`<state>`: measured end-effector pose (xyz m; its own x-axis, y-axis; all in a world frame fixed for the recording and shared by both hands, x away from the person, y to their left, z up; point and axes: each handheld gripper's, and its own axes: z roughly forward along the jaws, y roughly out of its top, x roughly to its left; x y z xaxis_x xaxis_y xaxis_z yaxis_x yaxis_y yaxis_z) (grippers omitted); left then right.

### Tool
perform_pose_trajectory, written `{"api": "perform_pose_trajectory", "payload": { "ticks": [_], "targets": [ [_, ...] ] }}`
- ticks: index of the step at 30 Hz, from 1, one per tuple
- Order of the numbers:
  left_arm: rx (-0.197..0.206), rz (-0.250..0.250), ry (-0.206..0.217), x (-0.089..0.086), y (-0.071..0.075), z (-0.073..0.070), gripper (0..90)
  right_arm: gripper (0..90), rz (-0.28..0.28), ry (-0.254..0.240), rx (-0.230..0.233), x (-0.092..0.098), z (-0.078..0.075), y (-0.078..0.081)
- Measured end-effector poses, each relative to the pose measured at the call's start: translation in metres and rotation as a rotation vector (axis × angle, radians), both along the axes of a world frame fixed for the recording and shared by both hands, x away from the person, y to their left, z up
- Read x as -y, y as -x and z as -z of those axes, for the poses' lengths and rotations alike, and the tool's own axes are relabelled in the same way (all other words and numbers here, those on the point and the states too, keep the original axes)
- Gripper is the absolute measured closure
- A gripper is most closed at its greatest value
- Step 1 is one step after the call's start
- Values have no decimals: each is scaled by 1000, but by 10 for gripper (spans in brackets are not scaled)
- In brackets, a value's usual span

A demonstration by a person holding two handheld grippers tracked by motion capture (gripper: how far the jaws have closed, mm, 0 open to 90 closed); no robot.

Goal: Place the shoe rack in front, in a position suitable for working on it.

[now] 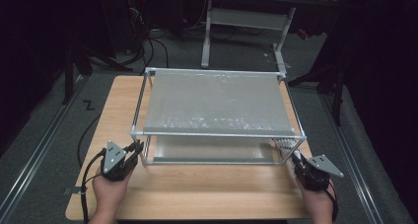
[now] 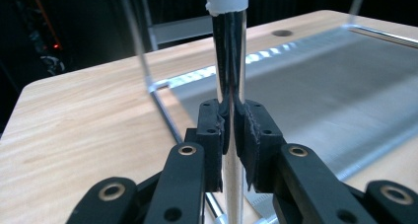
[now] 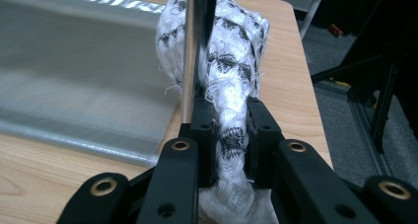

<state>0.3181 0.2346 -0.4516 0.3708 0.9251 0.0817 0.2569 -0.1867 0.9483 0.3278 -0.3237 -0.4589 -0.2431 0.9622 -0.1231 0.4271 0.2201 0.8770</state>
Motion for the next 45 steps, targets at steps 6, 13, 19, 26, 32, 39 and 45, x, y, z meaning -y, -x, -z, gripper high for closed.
{"api": "perform_pose_trajectory", "payload": {
  "ticks": [6,13,19,26,32,39,45],
  "targets": [
    [-12,-84,8,-1,-48,-1,792,777,-12,10,11,-10,-5,3],
    [-43,-124,35,-6,-58,1,576,776,-13,26,1,-18,-3,5],
    [-11,8,104,1,-11,-5,492,776,-30,33,-17,-23,1,10],
    [-19,142,14,36,40,16,486,776,-105,44,-44,-50,5,21],
    [-60,253,3,61,48,28,468,775,-200,82,-74,-86,14,31],
    [-34,316,33,72,58,19,468,773,-319,126,-89,-135,23,44],
    [-30,338,49,72,61,14,470,773,-414,150,-89,-168,27,52]
  ]
}}
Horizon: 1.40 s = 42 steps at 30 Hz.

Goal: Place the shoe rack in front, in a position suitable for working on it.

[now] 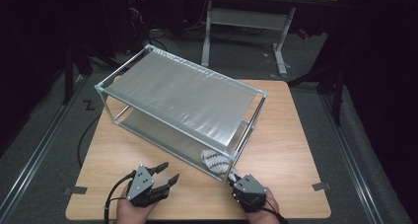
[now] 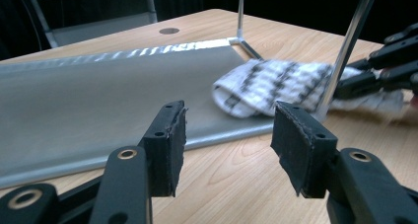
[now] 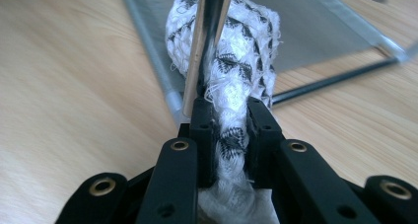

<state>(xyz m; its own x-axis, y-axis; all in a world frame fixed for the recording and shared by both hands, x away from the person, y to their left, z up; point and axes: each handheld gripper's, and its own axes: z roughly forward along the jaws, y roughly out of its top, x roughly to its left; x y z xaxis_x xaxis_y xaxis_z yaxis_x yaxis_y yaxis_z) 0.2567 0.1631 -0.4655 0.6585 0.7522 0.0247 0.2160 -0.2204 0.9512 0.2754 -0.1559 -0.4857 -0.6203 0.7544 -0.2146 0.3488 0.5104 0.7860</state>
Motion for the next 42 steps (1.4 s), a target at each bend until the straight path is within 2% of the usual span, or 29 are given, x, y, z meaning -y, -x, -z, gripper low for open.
{"api": "perform_pose_trajectory", "payload": {
  "ticks": [4,7,8,10,11,12,16,17,18,19,20,21,22,23,24,26,27,29,32,33,34,35,36,37,38,39,41,42],
  "targets": [
    [-5,23,7,4,2,-1,477,772,-32,3,13,-9,-2,4],
    [-10,65,19,14,4,-4,486,770,-25,1,23,-3,-5,5],
    [-3,88,9,23,6,-5,488,766,3,-8,31,12,-8,6],
    [-1,101,2,28,6,-6,487,765,13,-9,28,18,-8,6],
    [3,122,3,36,7,-7,487,764,64,-16,24,41,-9,4],
    [3,122,3,36,7,-7,487,764,64,-16,24,41,-9,4],
    [-7,175,46,51,3,-11,493,756,163,-10,7,74,-3,3],
    [-3,195,38,60,0,-13,496,734,197,-9,-40,87,4,1],
    [-3,195,38,60,0,-13,495,734,197,-9,-40,87,4,1],
    [1,214,25,71,-3,-14,495,671,201,-5,-85,92,10,-1],
    [1,214,25,71,-3,-14,495,671,201,-5,-85,92,10,-1],
    [11,221,21,78,-5,-14,494,545,198,-14,-102,92,13,-3],
    [14,227,22,84,-8,-15,494,545,198,-14,-102,92,13,-3],
    [12,239,23,94,-14,-15,490,430,188,-44,-111,91,15,-6],
    [12,239,23,94,-14,-15,490,430,188,-44,-111,91,15,-6],
    [9,251,28,109,-23,-17,494,370,176,-76,-117,89,14,-10],
    [9,251,28,109,-23,-17,498,370,176,-76,-117,89,14,-10],
    [18,252,19,120,-29,-19,511,369,185,-71,-93,87,13,-15],
    [24,253,21,129,-32,-22,572,394,202,-64,-95,85,12,-24],
    [34,248,30,133,-33,-24,606,453,201,-66,-103,85,13,-30],
    [34,248,30,133,-33,-24,636,453,201,-66,-103,85,13,-30],
    [39,233,37,134,-34,-26,692,518,196,-61,-128,85,15,-33],
    [39,233,37,134,-34,-26,739,518,196,-61,-128,85,15,-33],
    [40,228,46,133,-34,-26,739,552,187,-51,-126,85,16,-34],
    [44,222,48,133,-33,-27,776,609,180,-42,-126,84,17,-33],
    [46,217,47,132,-32,-27,802,708,171,-35,-120,84,16,-32],
    [50,218,45,130,-28,-27,802,731,169,-38,-113,84,14,-31],
    [48,229,45,127,-21,-27,803,747,171,-69,-81,83,7,-29]
  ]
}}
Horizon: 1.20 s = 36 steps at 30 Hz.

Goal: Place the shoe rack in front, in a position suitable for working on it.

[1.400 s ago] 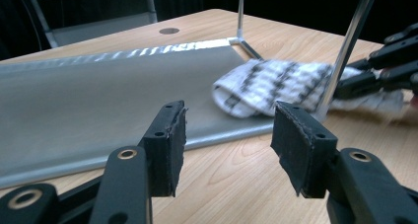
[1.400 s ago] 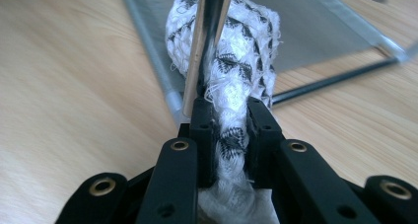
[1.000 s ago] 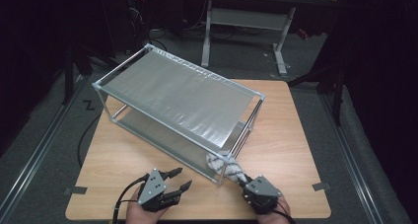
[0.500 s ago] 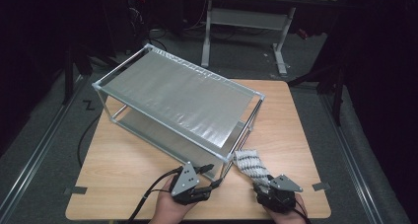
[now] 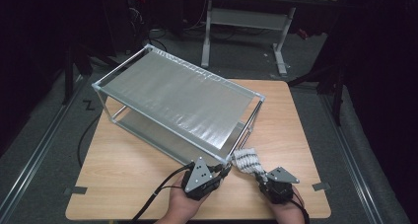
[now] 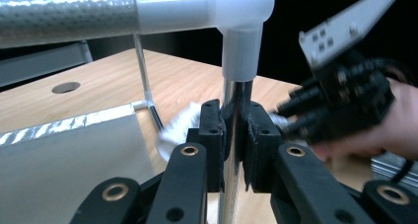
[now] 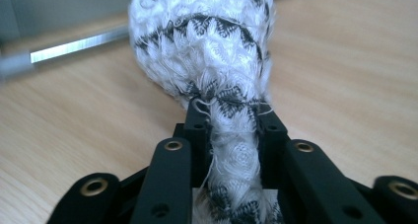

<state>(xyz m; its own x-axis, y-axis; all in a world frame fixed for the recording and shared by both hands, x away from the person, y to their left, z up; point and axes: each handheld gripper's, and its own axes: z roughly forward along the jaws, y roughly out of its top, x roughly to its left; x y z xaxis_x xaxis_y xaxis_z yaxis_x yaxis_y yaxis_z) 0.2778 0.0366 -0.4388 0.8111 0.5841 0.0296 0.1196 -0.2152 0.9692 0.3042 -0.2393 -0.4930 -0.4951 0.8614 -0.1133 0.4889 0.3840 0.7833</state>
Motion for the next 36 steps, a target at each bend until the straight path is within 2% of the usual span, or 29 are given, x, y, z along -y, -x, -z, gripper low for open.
{"api": "perform_pose_trajectory", "payload": {
  "ticks": [1,2,3,4,7,8,10,11,12,13,14,15,17,19,21,22,24,26,28,29,30,33,34,35,36],
  "targets": [
    [0,0,0,0,0,0,804,747,0,0,0,0,0,0],
    [1,14,-2,-3,6,0,804,747,-5,-12,20,-1,-5,0],
    [3,29,-4,-5,11,0,804,747,-16,-19,60,-9,-16,-4],
    [4,41,-5,-7,15,0,804,747,-16,-19,60,-9,-16,-4],
    [8,72,-10,-17,32,0,803,746,-19,-14,90,-26,-26,-23],
    [8,78,-9,-21,37,1,804,746,-16,-10,89,-32,-26,-31],
    [0,87,3,-29,44,2,804,745,-15,-2,54,-45,-21,-48],
    [-2,86,9,-35,49,2,804,745,-7,51,23,-56,-12,-62],
    [-2,86,9,-35,49,2,804,745,-7,51,23,-56,-12,-62],
    [0,78,10,-40,52,3,804,744,0,105,-13,-67,1,-73],
    [0,78,10,-40,52,3,805,744,0,105,-13,-67,1,-73],
    [9,77,4,-43,53,3,805,753,-16,141,-11,-70,2,-75],
    [19,71,-2,-45,54,3,805,755,-8,145,-22,-72,2,-75],
    [24,56,-7,-48,55,3,805,761,-9,178,-27,-73,0,-72],
    [28,7,-9,-56,53,3,804,761,-12,160,-29,-68,1,-70],
    [28,7,-9,-56,53,3,804,761,-12,160,-29,-68,1,-70],
    [25,-38,1,-64,49,4,804,760,-9,156,-22,-64,2,-68],
    [23,-58,11,-66,46,4,804,755,1,144,-17,-62,1,-66],
    [28,-51,11,-66,43,5,805,753,-19,65,19,-56,-6,-47],
    [28,-51,11,-66,43,5,805,753,-19,65,19,-56,-6,-47],
    [34,-53,11,-65,42,5,805,752,-34,42,26,-55,-8,-40],
    [42,-54,11,-61,40,6,803,750,-88,6,31,-54,-14,-12],
    [44,-54,9,-60,40,6,802,749,-126,-12,33,-58,-17,7],
    [46,-56,11,-59,40,6,802,749,-126,-12,33,-58,-17,7],
    [53,-57,12,-58,40,7,801,746,-162,-12,27,-64,-14,20]
  ]
}}
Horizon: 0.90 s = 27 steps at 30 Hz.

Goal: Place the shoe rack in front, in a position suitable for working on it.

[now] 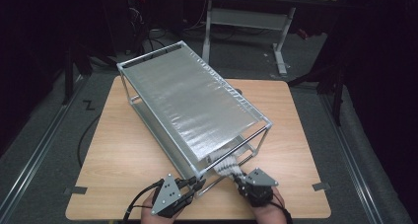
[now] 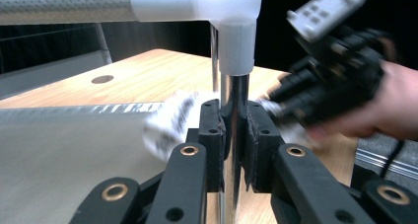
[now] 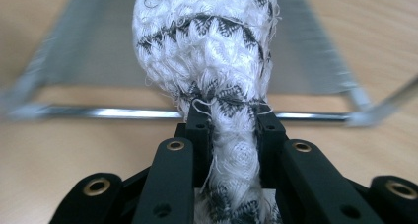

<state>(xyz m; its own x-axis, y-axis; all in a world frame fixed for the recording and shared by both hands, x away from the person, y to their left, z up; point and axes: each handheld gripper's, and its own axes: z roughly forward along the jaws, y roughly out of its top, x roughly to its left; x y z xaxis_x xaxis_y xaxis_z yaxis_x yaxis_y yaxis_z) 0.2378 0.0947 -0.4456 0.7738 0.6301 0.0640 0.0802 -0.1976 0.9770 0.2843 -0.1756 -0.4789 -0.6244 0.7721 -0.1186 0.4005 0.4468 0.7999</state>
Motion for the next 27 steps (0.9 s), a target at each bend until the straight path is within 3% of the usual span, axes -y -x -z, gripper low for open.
{"api": "perform_pose_trajectory", "payload": {
  "ticks": [1,3,8,13,18,27],
  "targets": [
    [0,0,0,0,0,0,800,746,0,0,0,0,0,0],
    [4,4,-6,1,-1,0,799,744,-84,36,-13,-18,6,15],
    [-1,13,0,1,-3,0,800,747,-182,78,-38,-45,15,27],
    [-8,16,4,-2,-2,0,801,747,-208,122,-33,-56,21,29],
    [-7,17,4,-5,-1,0,801,745,-145,121,-42,-43,20,18],
    [-3,32,-7,-10,1,0,799,743,65,92,-73,7,19,-23]
  ]
}}
